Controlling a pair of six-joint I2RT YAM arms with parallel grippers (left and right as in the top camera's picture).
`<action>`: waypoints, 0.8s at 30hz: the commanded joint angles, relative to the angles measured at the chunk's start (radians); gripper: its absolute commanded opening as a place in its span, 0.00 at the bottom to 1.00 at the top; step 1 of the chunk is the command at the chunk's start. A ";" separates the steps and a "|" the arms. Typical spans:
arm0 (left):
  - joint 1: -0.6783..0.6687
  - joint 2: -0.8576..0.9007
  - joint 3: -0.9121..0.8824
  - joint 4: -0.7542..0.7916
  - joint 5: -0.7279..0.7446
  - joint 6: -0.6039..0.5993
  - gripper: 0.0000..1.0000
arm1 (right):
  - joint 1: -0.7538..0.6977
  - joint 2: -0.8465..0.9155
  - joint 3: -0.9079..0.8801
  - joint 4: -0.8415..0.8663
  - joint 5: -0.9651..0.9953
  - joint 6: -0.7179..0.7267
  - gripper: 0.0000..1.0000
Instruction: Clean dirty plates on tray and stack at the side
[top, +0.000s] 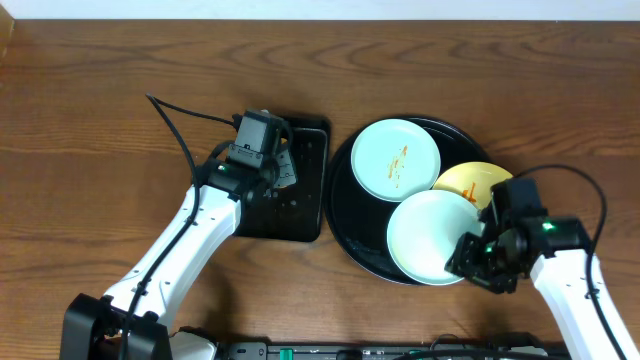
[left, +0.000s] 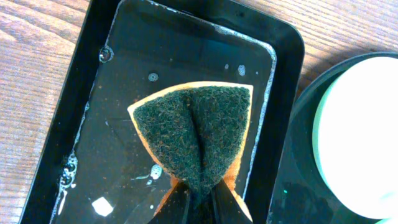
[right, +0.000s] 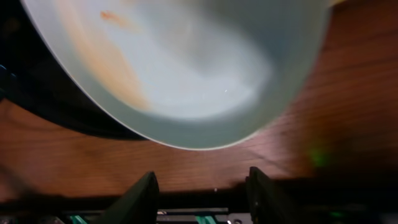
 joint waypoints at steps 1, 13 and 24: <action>0.002 0.006 -0.004 -0.002 -0.012 0.013 0.08 | 0.006 -0.005 0.055 -0.026 0.109 0.012 0.49; 0.002 0.006 -0.004 -0.003 -0.012 0.013 0.08 | 0.006 -0.002 -0.184 0.171 0.102 0.171 0.43; 0.002 0.006 -0.004 -0.003 -0.012 0.013 0.08 | 0.006 -0.004 -0.264 0.402 0.075 0.184 0.01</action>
